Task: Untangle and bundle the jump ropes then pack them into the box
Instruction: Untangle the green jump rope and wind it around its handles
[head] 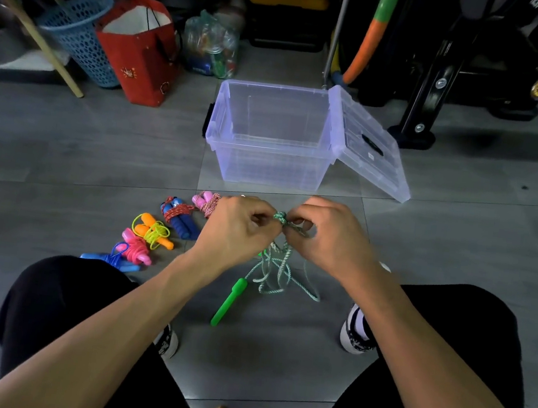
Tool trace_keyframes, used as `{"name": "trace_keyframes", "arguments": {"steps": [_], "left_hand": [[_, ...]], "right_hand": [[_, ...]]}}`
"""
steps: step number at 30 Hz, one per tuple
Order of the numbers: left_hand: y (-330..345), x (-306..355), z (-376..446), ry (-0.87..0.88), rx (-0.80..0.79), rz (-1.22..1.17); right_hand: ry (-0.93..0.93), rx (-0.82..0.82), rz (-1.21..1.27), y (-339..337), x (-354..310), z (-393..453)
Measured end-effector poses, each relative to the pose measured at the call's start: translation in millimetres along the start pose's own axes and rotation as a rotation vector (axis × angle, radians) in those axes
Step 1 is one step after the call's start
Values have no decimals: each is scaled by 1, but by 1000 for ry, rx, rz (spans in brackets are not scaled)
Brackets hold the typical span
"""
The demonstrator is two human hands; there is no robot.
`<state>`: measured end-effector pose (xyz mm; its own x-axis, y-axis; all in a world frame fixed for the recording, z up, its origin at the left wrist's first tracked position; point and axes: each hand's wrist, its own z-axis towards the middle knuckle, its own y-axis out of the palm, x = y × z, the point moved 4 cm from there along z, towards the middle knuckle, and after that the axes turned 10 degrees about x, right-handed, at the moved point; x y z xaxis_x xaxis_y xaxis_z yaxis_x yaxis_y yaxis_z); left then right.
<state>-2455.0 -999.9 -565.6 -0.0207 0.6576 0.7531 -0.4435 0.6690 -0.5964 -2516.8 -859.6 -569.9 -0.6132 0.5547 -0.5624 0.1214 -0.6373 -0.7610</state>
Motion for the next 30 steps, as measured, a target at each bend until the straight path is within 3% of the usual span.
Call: {"name": "trace_keyframes", "arguments": {"steps": [5, 7, 10, 13, 15, 19, 22, 26, 30], "left_hand": [[0, 7, -2, 47, -39, -23], [-2, 7, -1, -47, -44, -81], [-4, -3, 5, -315, -18, -269], [-8, -15, 13, -507, -42, -442], [-8, -16, 14, -554, -100, -522], [5, -16, 6, -456, -207, -405], [13, -16, 5, -469, -194, -419], [1, -28, 14, -656, 2, -577], [-11, -50, 22, -614, 34, -354]], "right_hand": [[-106, 153, -165, -4, -11, -6], [-111, 194, -124, -5, -13, -6], [33, 286, 175, -14, -17, -1], [383, 324, 582, -23, -11, 4], [552, 305, 831, -29, -5, 7], [579, 218, 930, -30, -5, 11], [495, 76, 809, -22, -6, 9], [307, 34, 249, -21, 12, 5], [297, 13, 11, -18, 35, 3]]}}
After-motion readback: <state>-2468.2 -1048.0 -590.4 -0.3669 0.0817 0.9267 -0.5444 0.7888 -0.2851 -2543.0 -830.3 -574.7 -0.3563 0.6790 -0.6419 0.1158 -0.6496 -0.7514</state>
